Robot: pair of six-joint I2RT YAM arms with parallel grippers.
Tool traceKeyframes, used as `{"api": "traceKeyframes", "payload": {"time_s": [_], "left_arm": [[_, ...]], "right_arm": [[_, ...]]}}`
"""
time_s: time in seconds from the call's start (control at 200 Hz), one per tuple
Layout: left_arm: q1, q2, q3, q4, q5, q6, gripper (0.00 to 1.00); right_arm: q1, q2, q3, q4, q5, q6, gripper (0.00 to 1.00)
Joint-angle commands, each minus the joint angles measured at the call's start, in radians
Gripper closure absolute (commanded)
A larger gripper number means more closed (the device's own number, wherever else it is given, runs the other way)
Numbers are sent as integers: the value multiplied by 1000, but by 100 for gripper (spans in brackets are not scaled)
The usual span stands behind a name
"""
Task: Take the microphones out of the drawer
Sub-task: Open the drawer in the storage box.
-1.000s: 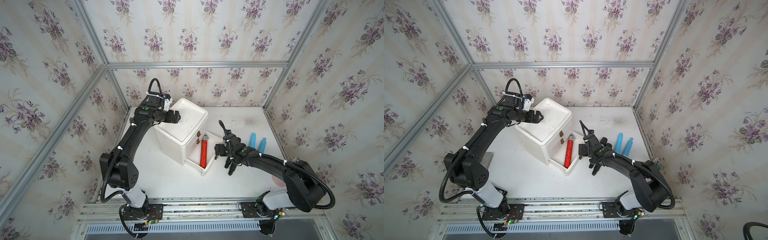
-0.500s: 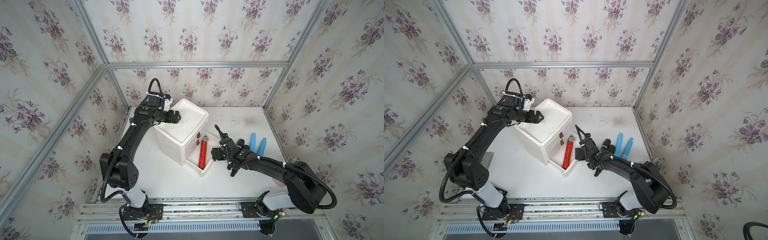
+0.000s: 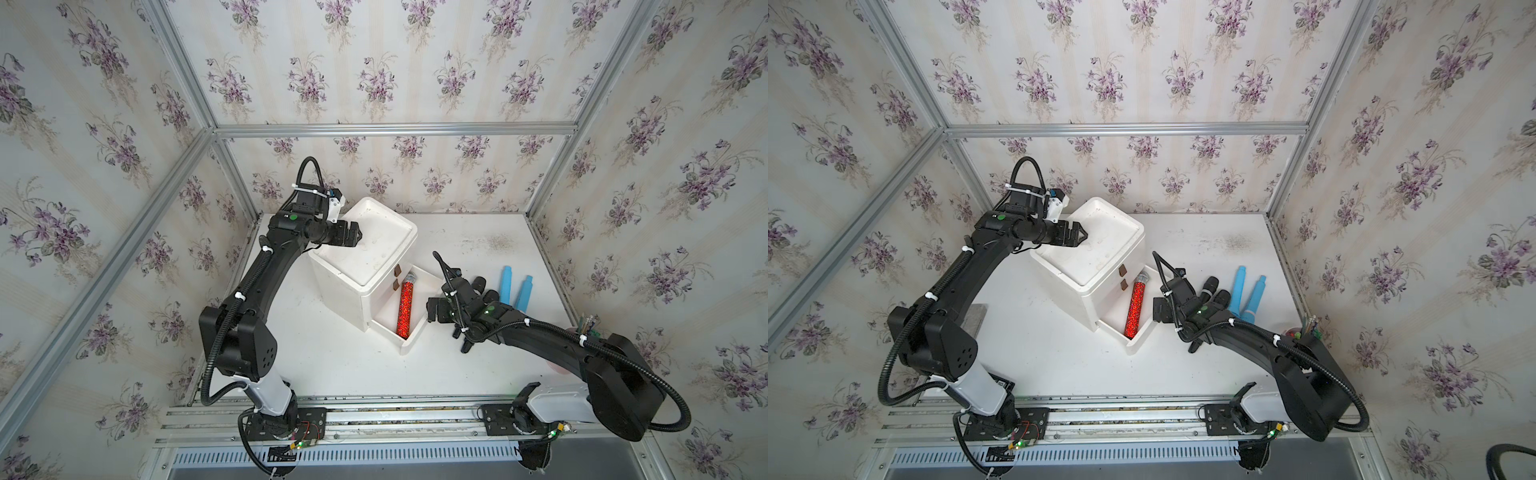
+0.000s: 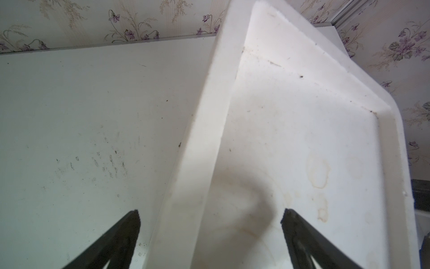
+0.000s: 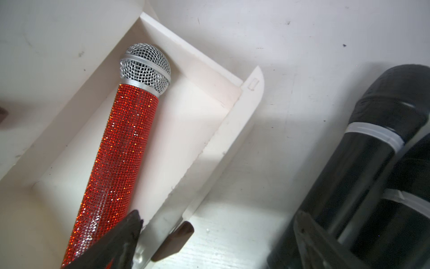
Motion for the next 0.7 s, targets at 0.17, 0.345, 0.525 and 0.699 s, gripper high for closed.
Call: {"api": "traceKeyframes", "payload": {"time_s": [0.17, 0.345, 0.525, 0.699], "left_arm": [[5, 14, -9, -131, -5, -18, 3], [5, 6, -11, -131, -6, -17, 3], [5, -1, -12, -131, -16, -14, 3], [6, -10, -14, -131, -17, -11, 3]], "right_arm": [[17, -72, 80, -55, 39, -94, 0], [19, 29, 202, -85, -38, -119, 0], [26, 49, 176, -1, -123, -116, 0], [27, 94, 155, 40, -165, -96, 5]]}}
